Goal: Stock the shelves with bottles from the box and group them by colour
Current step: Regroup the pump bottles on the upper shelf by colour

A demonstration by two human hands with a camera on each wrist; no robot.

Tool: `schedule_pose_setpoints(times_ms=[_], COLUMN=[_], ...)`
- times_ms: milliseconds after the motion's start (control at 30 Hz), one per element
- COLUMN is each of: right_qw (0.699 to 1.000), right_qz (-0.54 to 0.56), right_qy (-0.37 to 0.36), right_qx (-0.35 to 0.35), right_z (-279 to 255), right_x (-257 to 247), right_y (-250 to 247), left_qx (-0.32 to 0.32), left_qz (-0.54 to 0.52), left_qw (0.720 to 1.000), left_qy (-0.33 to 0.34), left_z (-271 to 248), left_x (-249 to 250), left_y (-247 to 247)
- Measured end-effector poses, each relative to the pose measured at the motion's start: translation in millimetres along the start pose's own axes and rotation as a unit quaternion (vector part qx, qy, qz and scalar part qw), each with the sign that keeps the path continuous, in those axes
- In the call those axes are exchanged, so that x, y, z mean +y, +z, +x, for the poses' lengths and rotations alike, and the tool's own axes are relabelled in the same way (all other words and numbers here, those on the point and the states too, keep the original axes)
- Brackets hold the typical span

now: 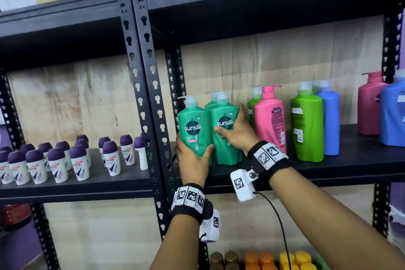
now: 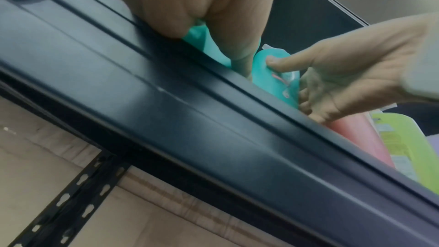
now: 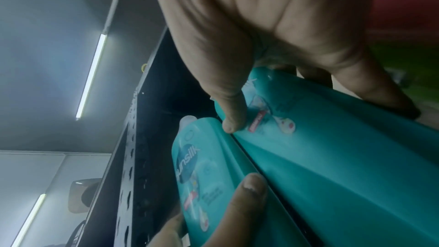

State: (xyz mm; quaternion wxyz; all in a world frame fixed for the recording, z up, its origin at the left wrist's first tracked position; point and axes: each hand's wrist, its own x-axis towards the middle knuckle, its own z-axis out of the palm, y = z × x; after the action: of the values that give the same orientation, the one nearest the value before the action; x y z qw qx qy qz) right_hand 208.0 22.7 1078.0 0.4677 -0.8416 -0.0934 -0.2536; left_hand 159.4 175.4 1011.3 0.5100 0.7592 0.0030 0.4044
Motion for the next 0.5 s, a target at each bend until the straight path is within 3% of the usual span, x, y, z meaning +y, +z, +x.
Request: schedule_pose_setpoints(times_ms=[133,200,500], right_qw=[0.995,0.992,0.989], right_qz=[0.047,0.079,0.045], right_qy=[0.08,0.091,0.134], right_qx=[-0.03,-0.037,-0.034], right_z=[20.3,25.4,29.2], right_x=[-12.7,-17.0,-25.8], right_y=[13.8,18.7,22.9], left_qx=[-0.003,-0.007,-0.026], left_qz=[-0.007,-0.005,-0.015], left_qw=[1.0,1.0,0.999], left_qy=[-0.004,-0.004,-0.022], left_z=[2.1,1.5,0.0], left_x=[-0.4,1.0,4.6], left_y=[-2.6,-4.3,-9.7])
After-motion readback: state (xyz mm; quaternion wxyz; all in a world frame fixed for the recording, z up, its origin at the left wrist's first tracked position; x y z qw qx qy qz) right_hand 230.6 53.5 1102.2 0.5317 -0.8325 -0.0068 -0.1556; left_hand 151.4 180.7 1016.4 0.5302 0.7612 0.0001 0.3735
